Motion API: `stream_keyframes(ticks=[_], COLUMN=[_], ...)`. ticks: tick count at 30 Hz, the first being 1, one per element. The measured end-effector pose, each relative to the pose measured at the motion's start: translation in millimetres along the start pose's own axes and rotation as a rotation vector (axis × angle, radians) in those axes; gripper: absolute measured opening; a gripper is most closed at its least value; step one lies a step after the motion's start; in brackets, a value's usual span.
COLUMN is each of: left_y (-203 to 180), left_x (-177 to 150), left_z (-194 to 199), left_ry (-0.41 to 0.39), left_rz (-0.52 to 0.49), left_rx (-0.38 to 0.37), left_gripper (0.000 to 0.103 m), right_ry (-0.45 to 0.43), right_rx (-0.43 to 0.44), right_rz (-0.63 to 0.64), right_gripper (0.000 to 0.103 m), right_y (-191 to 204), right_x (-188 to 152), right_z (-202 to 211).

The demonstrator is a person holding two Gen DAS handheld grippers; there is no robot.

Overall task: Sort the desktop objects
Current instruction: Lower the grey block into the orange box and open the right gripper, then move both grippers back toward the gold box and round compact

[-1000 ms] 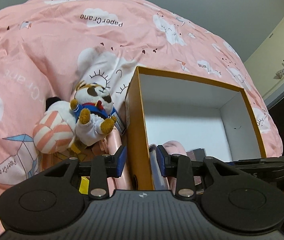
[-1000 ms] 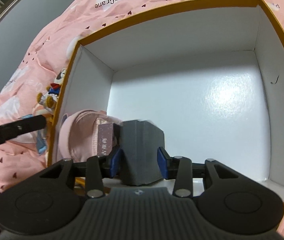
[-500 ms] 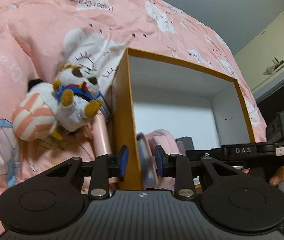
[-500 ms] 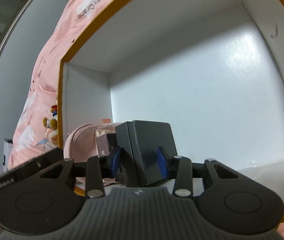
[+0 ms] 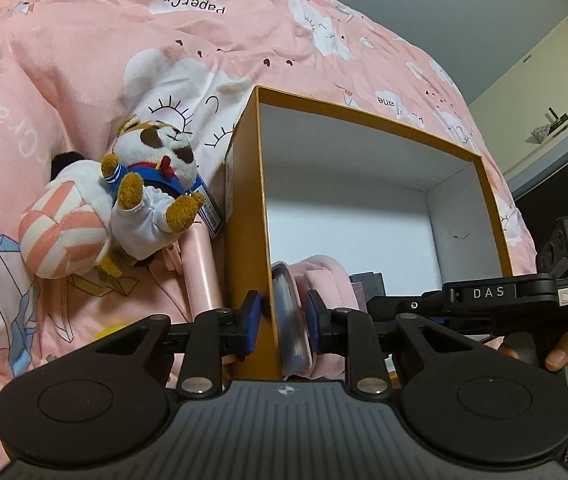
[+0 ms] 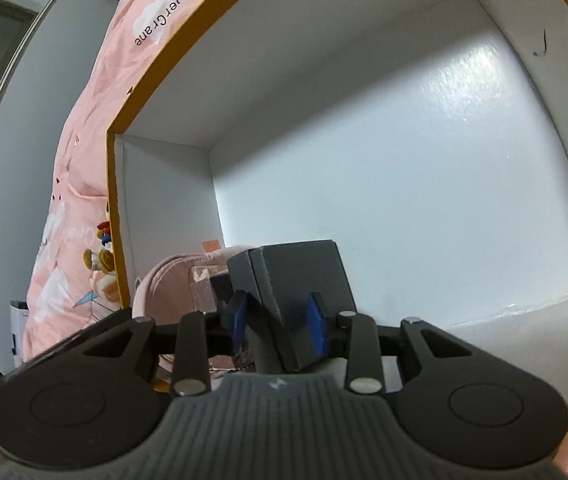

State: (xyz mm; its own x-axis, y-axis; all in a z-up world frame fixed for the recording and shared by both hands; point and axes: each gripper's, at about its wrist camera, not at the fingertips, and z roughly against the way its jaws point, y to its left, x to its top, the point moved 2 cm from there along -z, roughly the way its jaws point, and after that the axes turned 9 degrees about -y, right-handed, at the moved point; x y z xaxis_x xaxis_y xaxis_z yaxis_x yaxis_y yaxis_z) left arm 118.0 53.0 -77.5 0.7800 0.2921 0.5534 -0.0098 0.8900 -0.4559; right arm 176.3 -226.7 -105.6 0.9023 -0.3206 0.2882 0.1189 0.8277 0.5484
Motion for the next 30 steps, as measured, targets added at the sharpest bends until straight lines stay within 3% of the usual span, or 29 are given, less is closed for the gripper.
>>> stream_keyframes(ticks=[5,13,16,21,26,30], left_y=[-4.7,-16.6,-19.8,-23.1,-25.1,-23.8], left_x=[-0.8,-4.7,-7.5,-11.2,-20.9,-39.5], left_z=[2.2,30.9,43.6,65.5,77.8,77.5], left_ry=[-0.01,-0.12,-0.171,-0.21,-0.153,-0.067], left_rz=[-0.034,-0.119,-0.155,-0.198,-0.248,-0.273], left_rx=[0.031,0.068,0.094,0.073,0.061,0.057], left_gripper=[0.027,0.027,0.027,0.027,0.028,0.029], right_ry=[-0.025,-0.136,-0.199,-0.323,-0.379,-0.276], right_rx=[-0.016,-0.086,-0.066,0.002,0.084,0.082], right_rz=[0.061,0.28,0.364,0.461,0.604,0.696], right_gripper=[0.035,0.035,0.035,0.035,0.036,0.036], right_y=[5.2,28.7,38.8,52.4,74.9,84.5], right_x=[-3.4,-16.7,-24.4,-42.7,-68.5,-91.9], right_z=[3.9,25.3,38.2,61.1,78.0,66.6])
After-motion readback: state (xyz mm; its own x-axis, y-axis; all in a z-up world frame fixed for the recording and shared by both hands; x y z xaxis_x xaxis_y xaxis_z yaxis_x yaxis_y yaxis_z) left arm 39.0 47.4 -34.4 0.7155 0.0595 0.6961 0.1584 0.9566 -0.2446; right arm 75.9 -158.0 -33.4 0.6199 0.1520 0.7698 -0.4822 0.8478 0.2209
